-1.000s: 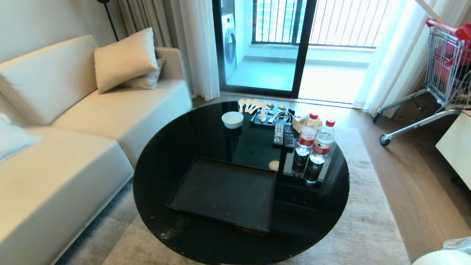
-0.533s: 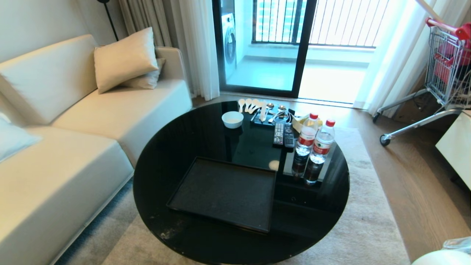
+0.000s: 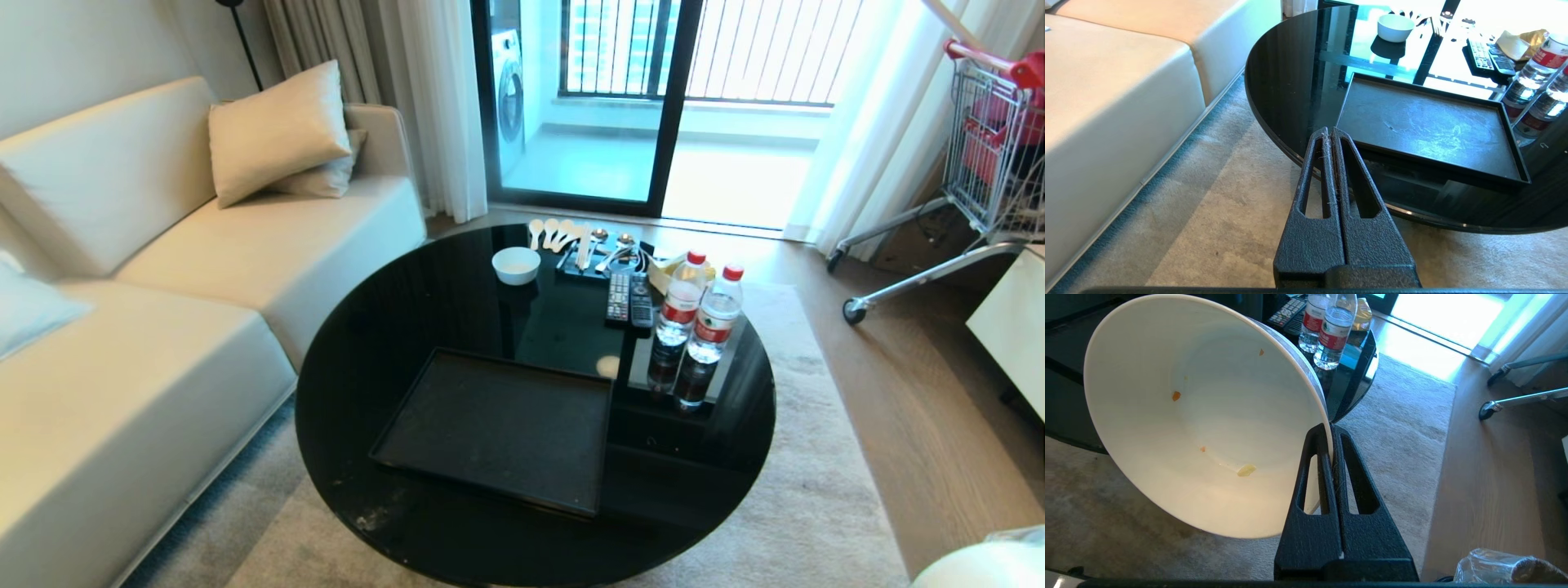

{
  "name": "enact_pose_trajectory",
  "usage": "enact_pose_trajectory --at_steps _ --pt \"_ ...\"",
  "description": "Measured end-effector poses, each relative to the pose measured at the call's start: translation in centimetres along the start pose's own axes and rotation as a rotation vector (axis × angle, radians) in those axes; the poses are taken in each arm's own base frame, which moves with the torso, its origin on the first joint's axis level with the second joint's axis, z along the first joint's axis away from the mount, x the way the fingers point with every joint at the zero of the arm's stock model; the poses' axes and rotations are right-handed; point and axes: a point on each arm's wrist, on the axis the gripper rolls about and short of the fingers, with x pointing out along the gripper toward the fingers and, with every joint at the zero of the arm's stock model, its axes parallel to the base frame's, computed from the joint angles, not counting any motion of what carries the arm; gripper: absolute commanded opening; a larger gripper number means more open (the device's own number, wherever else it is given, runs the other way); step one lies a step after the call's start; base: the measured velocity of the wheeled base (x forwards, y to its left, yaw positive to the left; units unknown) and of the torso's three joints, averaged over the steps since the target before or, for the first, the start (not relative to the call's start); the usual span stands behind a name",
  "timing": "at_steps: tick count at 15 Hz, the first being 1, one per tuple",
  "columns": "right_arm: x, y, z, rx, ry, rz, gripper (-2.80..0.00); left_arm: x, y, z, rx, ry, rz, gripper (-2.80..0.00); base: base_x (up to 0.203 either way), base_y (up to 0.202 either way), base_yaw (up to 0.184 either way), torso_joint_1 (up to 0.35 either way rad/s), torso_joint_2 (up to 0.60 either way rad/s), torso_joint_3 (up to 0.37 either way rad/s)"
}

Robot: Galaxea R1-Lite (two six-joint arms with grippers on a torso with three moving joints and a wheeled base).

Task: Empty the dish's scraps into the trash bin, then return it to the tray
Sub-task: Put the bowl back to the table

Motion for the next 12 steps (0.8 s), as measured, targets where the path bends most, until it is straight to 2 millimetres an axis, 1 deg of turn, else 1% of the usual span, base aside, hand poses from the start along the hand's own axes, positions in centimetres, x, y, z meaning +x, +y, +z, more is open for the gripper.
enact_pose_trajectory --at_steps 2,3,6,9,11,12 --pt "0.8 -0.8 2.9 0.002 0.021 0.024 -2.8 0.0 0.0 0.0 0.0 0.0 0.0 -2.8 0.0 0.0 0.0 0.0 0.0 0.0" --pt "1.6 -1.3 4.4 0.004 0.039 0.034 -2.8 0.0 0.0 0.0 0.0 0.0 0.0 -2.8 0.0 0.0 0.0 0.0 0.0 0.0" --pt "4.8 -2.8 8.7 0.011 0.097 0.079 -2.8 0.0 0.0 0.0 0.0 0.0 0.0 -2.8 0.0 0.0 0.0 0.0 0.0 0.0" --pt "9.8 -3.8 12.7 0.009 0.141 0.177 -2.8 0.0 0.0 0.0 0.0 0.0 0.0 -2.8 0.0 0.0 0.0 0.0 0.0 0.0" --pt "14.0 -3.5 15.0 -0.001 0.166 0.267 -2.8 0.0 0.0 0.0 0.0 0.0 0.0 -2.8 0.0 0.0 0.0 0.0 0.0 0.0" --pt "16.2 -2.9 15.7 -0.009 0.187 0.308 -2.8 0.0 0.0 0.0 0.0 0.0 0.0 -2.8 0.0 0.0 0.0 0.0 0.0 0.0"
